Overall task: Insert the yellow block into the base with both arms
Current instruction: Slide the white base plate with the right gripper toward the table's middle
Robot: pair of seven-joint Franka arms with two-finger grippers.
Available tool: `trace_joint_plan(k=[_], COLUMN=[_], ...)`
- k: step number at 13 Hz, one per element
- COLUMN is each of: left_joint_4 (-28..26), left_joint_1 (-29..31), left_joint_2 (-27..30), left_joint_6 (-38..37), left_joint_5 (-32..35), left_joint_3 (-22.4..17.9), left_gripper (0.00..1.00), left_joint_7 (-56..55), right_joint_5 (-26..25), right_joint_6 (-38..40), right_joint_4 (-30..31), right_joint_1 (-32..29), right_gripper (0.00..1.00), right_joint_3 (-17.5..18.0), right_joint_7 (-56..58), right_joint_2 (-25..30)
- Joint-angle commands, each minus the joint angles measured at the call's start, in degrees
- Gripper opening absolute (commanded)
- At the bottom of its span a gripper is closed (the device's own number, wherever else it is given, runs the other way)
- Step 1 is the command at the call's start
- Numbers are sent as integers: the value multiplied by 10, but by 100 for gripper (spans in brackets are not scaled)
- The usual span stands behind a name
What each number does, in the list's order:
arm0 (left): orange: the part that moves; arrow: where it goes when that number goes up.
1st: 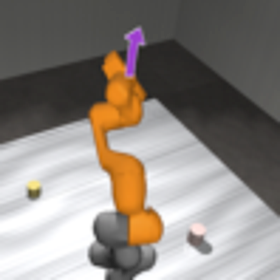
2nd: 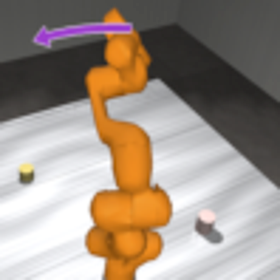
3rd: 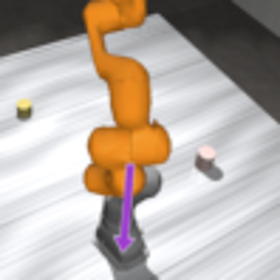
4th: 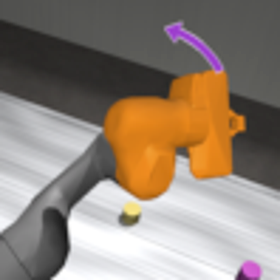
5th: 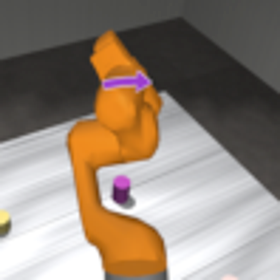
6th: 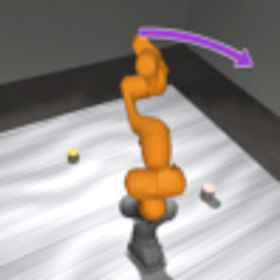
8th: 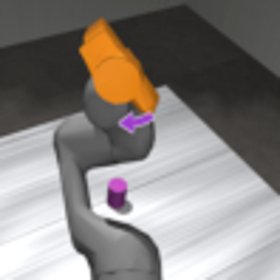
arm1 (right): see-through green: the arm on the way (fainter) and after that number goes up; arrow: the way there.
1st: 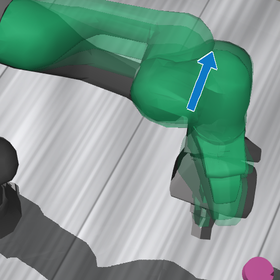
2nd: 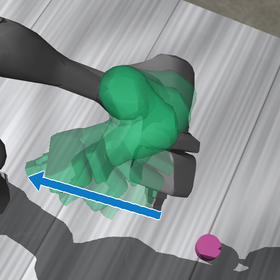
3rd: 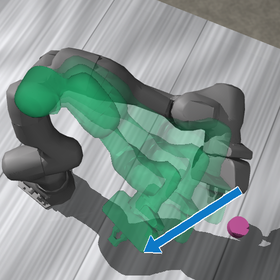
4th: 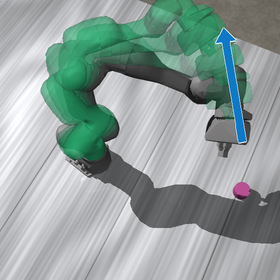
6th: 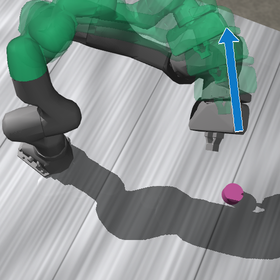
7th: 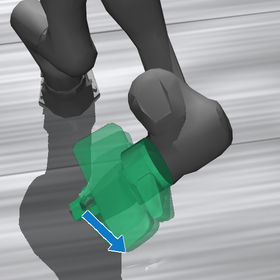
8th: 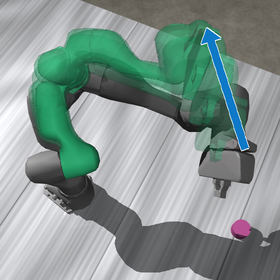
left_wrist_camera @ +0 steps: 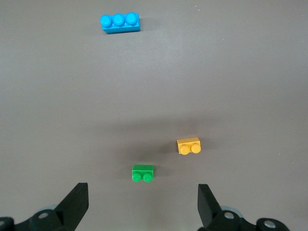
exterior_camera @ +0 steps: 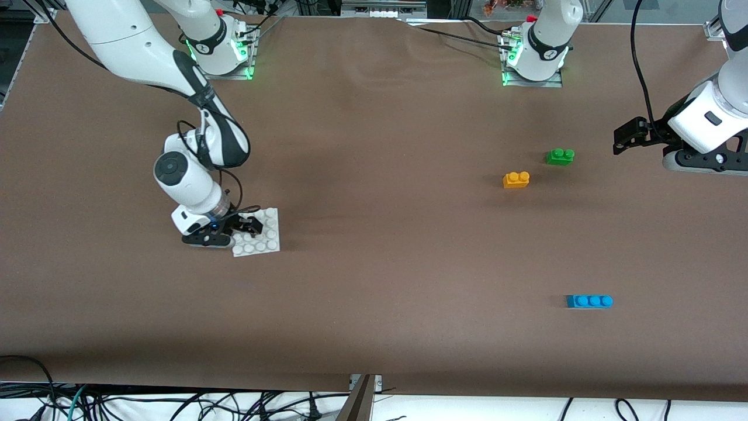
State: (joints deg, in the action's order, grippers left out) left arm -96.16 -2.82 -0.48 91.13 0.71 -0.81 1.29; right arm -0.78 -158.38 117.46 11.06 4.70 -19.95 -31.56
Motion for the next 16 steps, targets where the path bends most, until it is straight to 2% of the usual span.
trace_joint_plan(k=[1,4,9,16], left_joint_4=[13,13,13,13], left_joint_1=[-3,-4,-4,-4], left_joint_2=[-5,-5,-5,-5], left_joint_6=[-11,-13,-13,-13], left_joint_5=[-11,-11,-11,-11], left_joint_3=[-4,-4,-4,-4], left_gripper=[100,100,100,100], left_joint_7=[-5,-5,-5,-5], right_joint_5=[9,9,8,7], right_joint_6=[-6,-5,-4,-3], right_joint_4=[-24,-69,-177,-250], right_joint_1=[40,95,184,279], right_gripper=[80,80,80,80], right_joint_3=[0,-1,-2,-7], right_joint_7=[-59,-132,-256,-343], right_joint_2=[-22,-54,-125,-173])
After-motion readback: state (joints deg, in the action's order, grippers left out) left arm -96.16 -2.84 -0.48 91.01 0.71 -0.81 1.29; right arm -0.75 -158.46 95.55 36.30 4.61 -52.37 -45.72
